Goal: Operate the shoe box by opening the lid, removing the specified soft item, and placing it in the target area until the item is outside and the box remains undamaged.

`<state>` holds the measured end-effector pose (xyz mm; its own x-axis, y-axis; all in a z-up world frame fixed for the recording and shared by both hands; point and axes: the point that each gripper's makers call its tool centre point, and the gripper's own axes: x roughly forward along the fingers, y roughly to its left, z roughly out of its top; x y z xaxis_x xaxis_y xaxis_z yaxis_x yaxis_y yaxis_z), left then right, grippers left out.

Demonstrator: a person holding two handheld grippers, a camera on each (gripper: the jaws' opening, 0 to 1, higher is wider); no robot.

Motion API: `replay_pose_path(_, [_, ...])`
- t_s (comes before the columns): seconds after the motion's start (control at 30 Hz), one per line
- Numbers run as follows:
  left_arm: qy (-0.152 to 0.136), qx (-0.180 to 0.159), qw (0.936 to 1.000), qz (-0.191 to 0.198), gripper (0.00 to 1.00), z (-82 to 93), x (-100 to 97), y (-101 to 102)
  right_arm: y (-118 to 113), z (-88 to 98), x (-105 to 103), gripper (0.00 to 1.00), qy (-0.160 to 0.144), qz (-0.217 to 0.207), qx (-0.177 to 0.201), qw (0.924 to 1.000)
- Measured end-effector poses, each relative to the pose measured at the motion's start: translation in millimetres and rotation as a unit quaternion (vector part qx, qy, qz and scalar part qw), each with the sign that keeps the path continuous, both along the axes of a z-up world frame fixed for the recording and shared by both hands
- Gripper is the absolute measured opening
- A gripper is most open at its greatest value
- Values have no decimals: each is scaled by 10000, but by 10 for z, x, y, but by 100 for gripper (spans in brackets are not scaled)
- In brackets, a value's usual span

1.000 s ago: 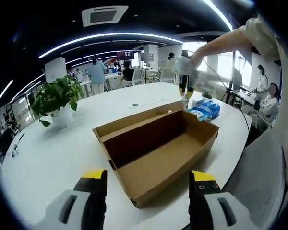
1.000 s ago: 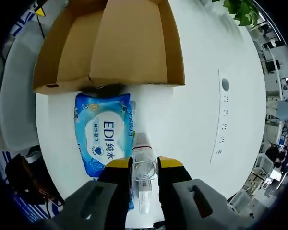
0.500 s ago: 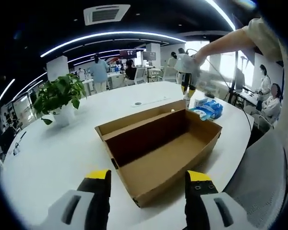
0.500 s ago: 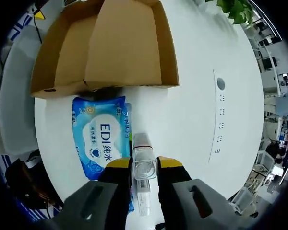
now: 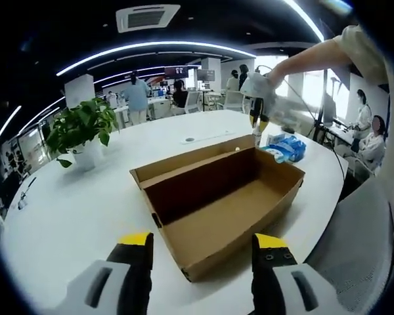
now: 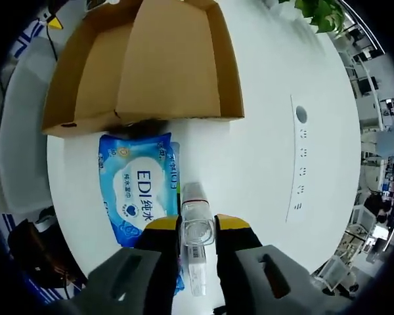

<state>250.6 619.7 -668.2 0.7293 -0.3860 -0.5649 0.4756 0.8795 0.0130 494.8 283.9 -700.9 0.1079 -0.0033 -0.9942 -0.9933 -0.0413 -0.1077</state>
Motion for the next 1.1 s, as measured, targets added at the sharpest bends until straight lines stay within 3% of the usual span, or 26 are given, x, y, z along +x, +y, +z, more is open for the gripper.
replay_pose_path(0.23, [64,-23,9998,167,58,-23,38,47,7,19,19,20,-82,22,42,10000])
replay_pose_path(0.47, [208,240,9984,475,48,-92,106,157,51,102,42,24,-257,55,176,9995])
replay_pose_path(0.6, [305,203,9965,752,38,-121,146,214,157,170,42,27,-449,147,369,9982])
replay_pose_path(0.77, [504,252,9927,1063,30,-207,157,296,208,209,13,30,-526,232,445,9974])
replay_pose_path(0.87, [675,93,9880,1385,25,-272,164,354,260,270,32,30,-647,243,524,9962])
replay_pose_path(1.1, [900,-47,9829,1606,17,-373,139,365,272,305,16,31,-661,270,575,9958])
